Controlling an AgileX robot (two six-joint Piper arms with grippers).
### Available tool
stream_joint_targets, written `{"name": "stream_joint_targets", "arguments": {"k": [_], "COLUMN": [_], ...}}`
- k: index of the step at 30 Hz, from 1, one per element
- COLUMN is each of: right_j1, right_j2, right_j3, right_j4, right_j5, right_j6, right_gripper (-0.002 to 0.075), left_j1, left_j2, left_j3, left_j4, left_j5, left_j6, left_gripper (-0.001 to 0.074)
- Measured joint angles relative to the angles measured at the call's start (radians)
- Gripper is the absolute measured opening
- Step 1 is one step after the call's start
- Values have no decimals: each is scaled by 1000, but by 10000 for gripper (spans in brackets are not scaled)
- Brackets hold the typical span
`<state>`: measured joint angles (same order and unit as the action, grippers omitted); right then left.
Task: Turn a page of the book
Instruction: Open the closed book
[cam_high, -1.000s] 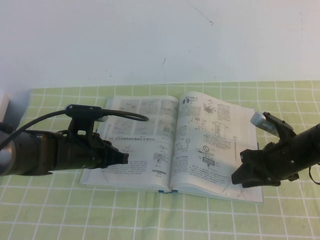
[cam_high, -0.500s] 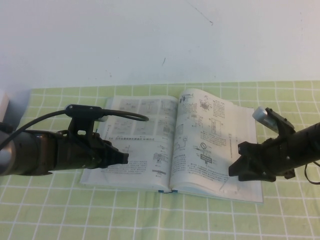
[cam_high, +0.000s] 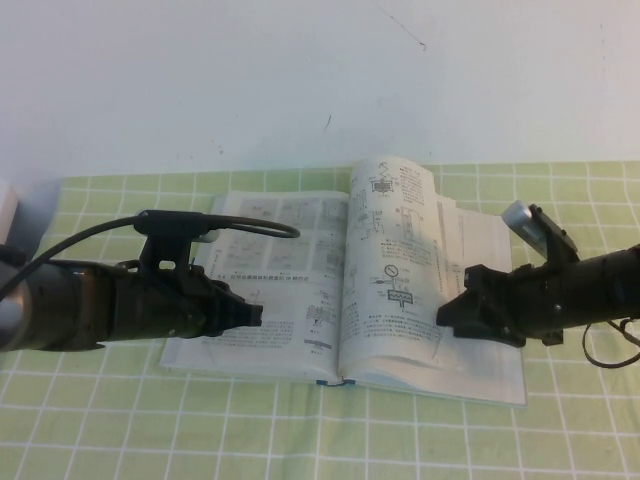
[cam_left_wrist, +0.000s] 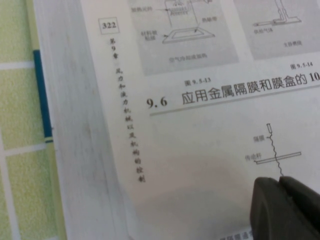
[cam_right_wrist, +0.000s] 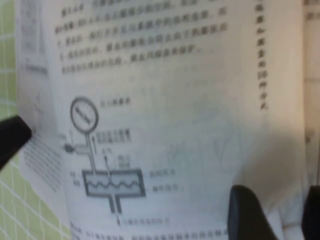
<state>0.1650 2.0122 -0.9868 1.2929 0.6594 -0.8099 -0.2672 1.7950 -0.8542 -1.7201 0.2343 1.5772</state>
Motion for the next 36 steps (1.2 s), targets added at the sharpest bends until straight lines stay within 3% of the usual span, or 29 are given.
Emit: {"name": "stream_joint_targets", "arguments": {"k": [1, 11, 12, 20, 21, 26, 27, 32, 33, 36], "right_j1": [0, 0, 0, 0, 0, 0, 0, 0, 0, 0], "right_j2": [27, 28, 28, 28, -46, -52, -163, -163, -107, -105], "right_j3": [0, 0, 0, 0, 0, 2, 13, 13, 18, 18], "right_j4": [294, 325, 411, 411, 212, 187, -156, -166, -306, -306], "right_j5": [-20, -9, 139, 141, 116, 112, 95, 95, 110, 110], "right_j6": [-242, -265, -378, -375, -290, -284, -71, -58, 16, 19], "right_gripper": [260, 260, 260, 260, 181, 169, 94, 94, 262, 262], "left_j1": [0, 0, 0, 0, 0, 0, 0, 0, 0, 0], "left_j2": [0, 0, 0, 0, 0, 0, 0, 0, 0, 0], "left_j3": [0, 0, 0, 0, 0, 0, 0, 0, 0, 0], "left_j4": [0, 0, 0, 0, 0, 0, 0, 0, 0, 0], "left_j5": [0, 1, 8, 10, 10, 21, 21, 21, 21, 23], "left_j6": [0, 0, 0, 0, 0, 0, 0, 0, 0, 0], "left_gripper": [-4, -4, -4, -4, -4, -4, -4, -4, -4, -4]}}
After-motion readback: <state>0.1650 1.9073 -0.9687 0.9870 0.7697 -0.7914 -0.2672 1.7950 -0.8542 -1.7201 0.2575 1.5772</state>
